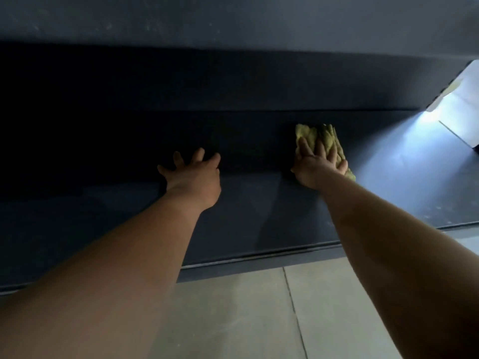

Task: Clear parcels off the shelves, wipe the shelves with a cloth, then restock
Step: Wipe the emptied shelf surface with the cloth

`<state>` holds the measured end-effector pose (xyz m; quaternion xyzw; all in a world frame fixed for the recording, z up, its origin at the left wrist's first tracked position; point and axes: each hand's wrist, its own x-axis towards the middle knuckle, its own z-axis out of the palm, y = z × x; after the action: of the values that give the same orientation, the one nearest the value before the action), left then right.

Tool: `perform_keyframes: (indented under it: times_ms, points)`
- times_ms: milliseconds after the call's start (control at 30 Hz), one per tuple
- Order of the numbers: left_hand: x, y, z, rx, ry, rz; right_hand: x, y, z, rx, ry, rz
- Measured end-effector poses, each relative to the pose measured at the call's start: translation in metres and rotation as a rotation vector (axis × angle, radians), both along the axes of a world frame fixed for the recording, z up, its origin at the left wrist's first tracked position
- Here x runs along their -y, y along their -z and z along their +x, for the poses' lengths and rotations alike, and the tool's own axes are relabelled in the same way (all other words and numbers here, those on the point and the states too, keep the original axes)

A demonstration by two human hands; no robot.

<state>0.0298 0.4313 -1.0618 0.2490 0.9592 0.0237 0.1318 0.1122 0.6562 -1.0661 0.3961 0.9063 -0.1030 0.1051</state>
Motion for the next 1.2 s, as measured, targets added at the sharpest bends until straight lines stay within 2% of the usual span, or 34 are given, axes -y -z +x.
perform_keyframes:
  times_ms: [133,300,433,667,767,833,933,1067,1200]
  points:
    - [0.005,-0.001,0.011,-0.016,0.018,0.042,0.030,0.003,0.018,-0.020,0.000,0.010]
    - [0.009,0.000,0.040,-0.093,0.021,0.137,0.092,0.012,0.032,-0.090,-0.137,0.029]
    - [0.001,0.001,0.064,-0.096,0.063,0.195,0.088,0.014,0.068,-0.154,-0.187,0.037]
    - [-0.011,-0.006,0.101,-0.037,0.172,0.181,0.031,0.002,0.157,-0.131,0.029,0.110]
    - [-0.014,-0.011,0.105,-0.060,0.205,0.142,0.024,-0.012,0.167,-0.249,0.098,0.130]
    - [-0.017,-0.014,0.107,-0.062,0.205,0.134,0.040,-0.015,0.156,-0.365,-0.034,0.132]
    - [-0.025,-0.015,0.113,-0.050,0.228,0.152,0.075,-0.002,0.132,-0.326,-0.239,0.083]
    - [-0.036,-0.011,0.121,-0.063,0.224,0.191,0.064,0.012,0.136,-0.335,-0.298,0.079]
    - [-0.051,-0.005,0.129,-0.097,0.222,0.198,0.012,0.017,0.171,-0.371,-0.211,0.145]
